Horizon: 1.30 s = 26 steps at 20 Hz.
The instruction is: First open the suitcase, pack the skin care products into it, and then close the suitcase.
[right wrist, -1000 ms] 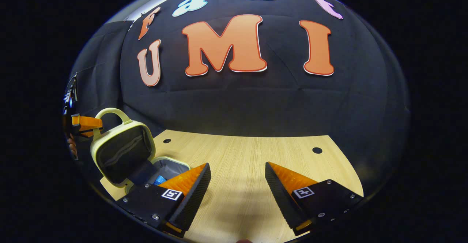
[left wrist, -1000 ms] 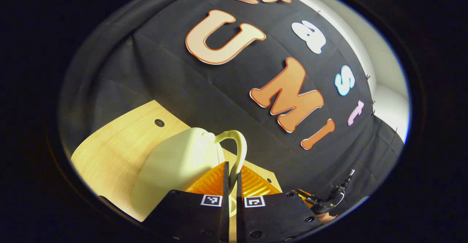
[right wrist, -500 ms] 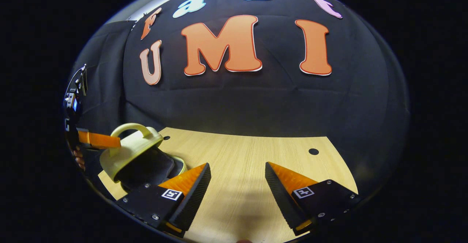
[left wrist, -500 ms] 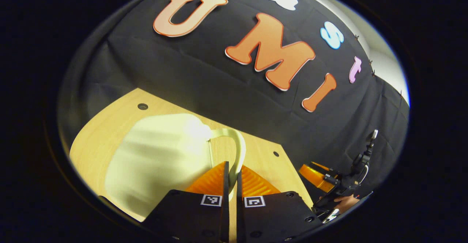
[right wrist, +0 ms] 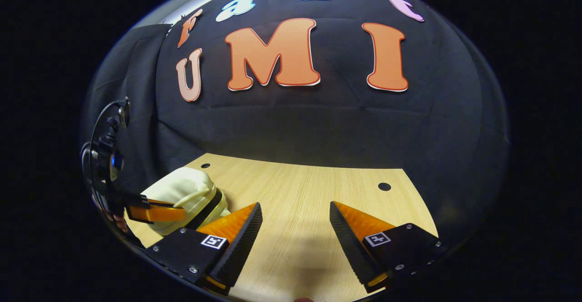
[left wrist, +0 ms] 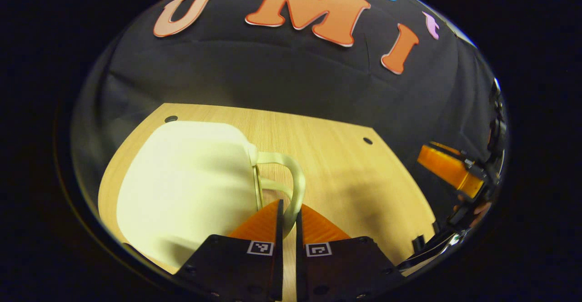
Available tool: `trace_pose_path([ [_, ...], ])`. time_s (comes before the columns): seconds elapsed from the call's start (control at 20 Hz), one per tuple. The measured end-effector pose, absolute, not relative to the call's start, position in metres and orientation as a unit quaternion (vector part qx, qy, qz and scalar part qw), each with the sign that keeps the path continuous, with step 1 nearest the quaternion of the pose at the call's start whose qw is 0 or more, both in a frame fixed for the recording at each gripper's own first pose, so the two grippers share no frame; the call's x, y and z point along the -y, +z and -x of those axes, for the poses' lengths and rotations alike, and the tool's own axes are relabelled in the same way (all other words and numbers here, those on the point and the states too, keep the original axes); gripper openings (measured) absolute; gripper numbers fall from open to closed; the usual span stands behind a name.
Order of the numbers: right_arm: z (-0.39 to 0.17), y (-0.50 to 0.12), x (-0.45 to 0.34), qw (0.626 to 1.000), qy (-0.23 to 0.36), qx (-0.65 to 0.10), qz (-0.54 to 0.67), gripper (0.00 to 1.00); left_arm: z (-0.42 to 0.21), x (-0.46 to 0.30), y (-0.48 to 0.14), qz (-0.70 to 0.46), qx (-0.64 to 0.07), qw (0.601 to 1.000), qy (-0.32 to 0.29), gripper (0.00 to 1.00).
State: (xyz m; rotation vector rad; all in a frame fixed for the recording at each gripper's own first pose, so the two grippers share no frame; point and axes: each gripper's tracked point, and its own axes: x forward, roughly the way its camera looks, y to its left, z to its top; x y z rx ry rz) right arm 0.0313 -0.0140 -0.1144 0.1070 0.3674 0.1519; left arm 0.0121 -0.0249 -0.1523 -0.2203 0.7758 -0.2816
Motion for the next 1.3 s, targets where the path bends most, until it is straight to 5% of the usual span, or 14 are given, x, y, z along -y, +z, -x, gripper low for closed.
trace_pose_path([
  [0.25, -0.027, -0.117, 0.029, 0.980, 0.073, -0.181, -0.046, 0.95, -0.011, 0.055, -0.166, 0.094, -0.388, 0.903, -0.160, 0.26],
  [0.45, -0.028, -0.113, 0.037, 0.982, 0.070, -0.172, -0.047, 0.94, -0.016, 0.068, -0.137, 0.100, -0.344, 0.919, -0.165, 0.56],
  [0.5, -0.028, -0.109, 0.039, 0.982, 0.070, -0.166, -0.050, 0.94, -0.017, 0.068, -0.127, 0.096, -0.326, 0.927, -0.160, 0.71],
  [0.55, -0.029, -0.104, 0.038, 0.984, 0.069, -0.157, -0.050, 0.95, -0.021, 0.067, -0.115, 0.091, -0.305, 0.935, -0.156, 0.72],
  [0.7, -0.034, -0.083, 0.044, 0.991, 0.055, -0.118, -0.028, 0.95, -0.033, 0.056, -0.081, 0.063, -0.230, 0.963, -0.126, 0.93],
  [0.95, -0.032, -0.046, 0.026, 0.997, 0.064, -0.047, -0.010, 0.94, -0.049, 0.031, -0.027, 0.030, -0.132, 0.989, -0.065, 0.97],
  [1.3, -0.031, -0.020, 0.009, 0.996, 0.087, -0.010, 0.017, 0.94, -0.053, 0.028, 0.021, 0.056, -0.084, 0.994, -0.037, 0.97],
])
